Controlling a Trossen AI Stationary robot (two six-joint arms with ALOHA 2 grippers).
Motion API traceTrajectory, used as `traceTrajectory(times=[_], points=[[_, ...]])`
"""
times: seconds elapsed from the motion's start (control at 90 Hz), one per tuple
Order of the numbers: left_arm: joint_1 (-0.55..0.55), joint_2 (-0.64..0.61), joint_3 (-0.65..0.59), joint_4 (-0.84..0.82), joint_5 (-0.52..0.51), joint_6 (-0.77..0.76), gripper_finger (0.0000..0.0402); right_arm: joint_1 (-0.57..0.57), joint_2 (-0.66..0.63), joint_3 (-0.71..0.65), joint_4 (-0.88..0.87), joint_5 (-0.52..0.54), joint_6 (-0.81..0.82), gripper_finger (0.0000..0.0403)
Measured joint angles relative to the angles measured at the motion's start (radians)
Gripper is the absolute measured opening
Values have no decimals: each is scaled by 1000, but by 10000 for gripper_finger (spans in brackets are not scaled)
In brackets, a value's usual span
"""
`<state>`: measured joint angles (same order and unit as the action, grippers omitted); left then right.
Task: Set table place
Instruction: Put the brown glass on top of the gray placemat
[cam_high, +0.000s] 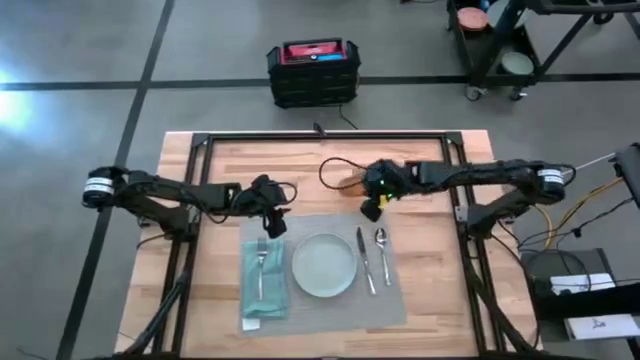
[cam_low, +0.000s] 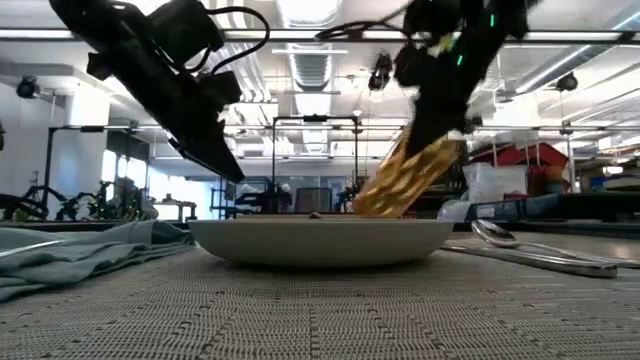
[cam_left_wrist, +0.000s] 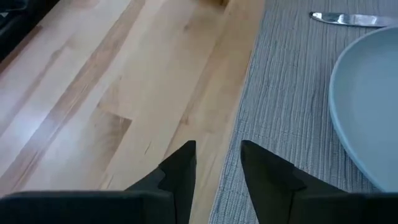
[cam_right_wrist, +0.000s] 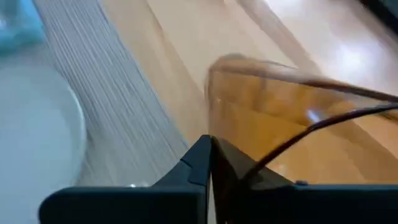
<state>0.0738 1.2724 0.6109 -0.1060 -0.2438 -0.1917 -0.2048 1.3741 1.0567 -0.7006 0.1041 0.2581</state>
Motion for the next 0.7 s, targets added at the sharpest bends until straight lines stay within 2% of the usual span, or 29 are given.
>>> traceTrajectory(times=[0.1, 0.256, 0.433, 0.7], points=[[0, 0, 0, 1, 0, 0, 114, -26, 12, 168, -313, 4, -10, 2], [0, 0, 0, 0, 0, 0, 114, -90, 82, 301, -530, -5, -41, 1], [0, 0, 0, 0, 0, -7, 114, -133, 173, 313, -570, -110, -91, 1], [0, 0, 0, -5, 7, -8, 114, -134, 259, 313, -563, -127, -114, 0]])
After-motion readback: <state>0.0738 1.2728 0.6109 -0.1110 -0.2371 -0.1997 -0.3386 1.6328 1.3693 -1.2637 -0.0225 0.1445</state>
